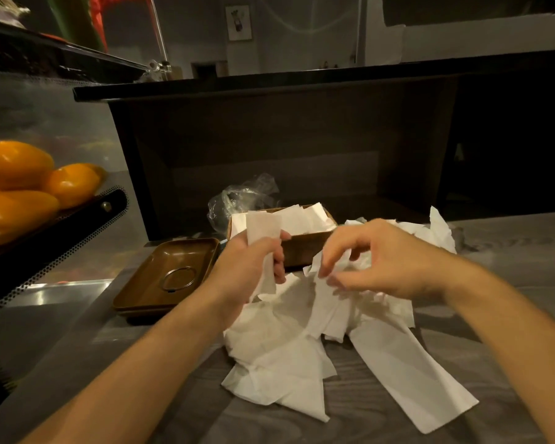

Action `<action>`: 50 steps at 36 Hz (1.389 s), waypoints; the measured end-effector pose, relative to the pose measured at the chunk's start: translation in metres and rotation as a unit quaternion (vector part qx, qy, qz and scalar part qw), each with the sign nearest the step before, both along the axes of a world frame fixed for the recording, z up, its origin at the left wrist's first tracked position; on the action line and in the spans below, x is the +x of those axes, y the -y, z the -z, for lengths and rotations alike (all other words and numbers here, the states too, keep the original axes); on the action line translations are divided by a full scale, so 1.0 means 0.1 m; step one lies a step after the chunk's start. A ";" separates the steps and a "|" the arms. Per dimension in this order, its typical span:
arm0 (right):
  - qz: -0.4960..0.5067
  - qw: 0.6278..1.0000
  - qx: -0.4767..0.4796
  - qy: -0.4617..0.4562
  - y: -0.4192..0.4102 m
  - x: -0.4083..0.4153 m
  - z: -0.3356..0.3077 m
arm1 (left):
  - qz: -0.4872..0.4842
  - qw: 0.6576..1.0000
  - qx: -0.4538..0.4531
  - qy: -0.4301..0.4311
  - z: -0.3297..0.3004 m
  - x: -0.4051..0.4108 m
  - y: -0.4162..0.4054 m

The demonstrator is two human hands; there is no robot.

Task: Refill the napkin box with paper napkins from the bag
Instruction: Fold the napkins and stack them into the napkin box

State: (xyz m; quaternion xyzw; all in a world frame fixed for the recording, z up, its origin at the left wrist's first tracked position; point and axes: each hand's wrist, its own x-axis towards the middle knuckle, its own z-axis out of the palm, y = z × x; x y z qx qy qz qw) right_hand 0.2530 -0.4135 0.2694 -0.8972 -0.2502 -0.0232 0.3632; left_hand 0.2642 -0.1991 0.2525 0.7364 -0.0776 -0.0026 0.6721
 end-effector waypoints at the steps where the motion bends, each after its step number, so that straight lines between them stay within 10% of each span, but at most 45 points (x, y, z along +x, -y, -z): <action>1: -0.023 0.999 -0.026 -0.031 0.01 -0.02 0.00 | -0.007 1.000 0.013 0.003 0.03 0.03 -0.01; 12: -0.039 0.988 -0.143 -0.053 -0.10 -0.01 0.11 | 0.033 0.997 0.073 0.002 0.13 0.04 0.03; 24: -0.056 0.962 0.266 0.006 -0.07 -0.11 -0.14 | 0.110 0.991 -0.065 -0.049 0.01 -0.07 -0.01; 43: 0.140 0.956 0.203 0.160 -0.36 0.08 0.19 | 0.286 0.913 -0.221 -0.188 0.00 -0.17 0.07; 50: 0.024 0.989 0.139 0.033 -0.25 0.04 0.10 | 0.304 0.935 -0.063 -0.173 0.00 -0.15 0.00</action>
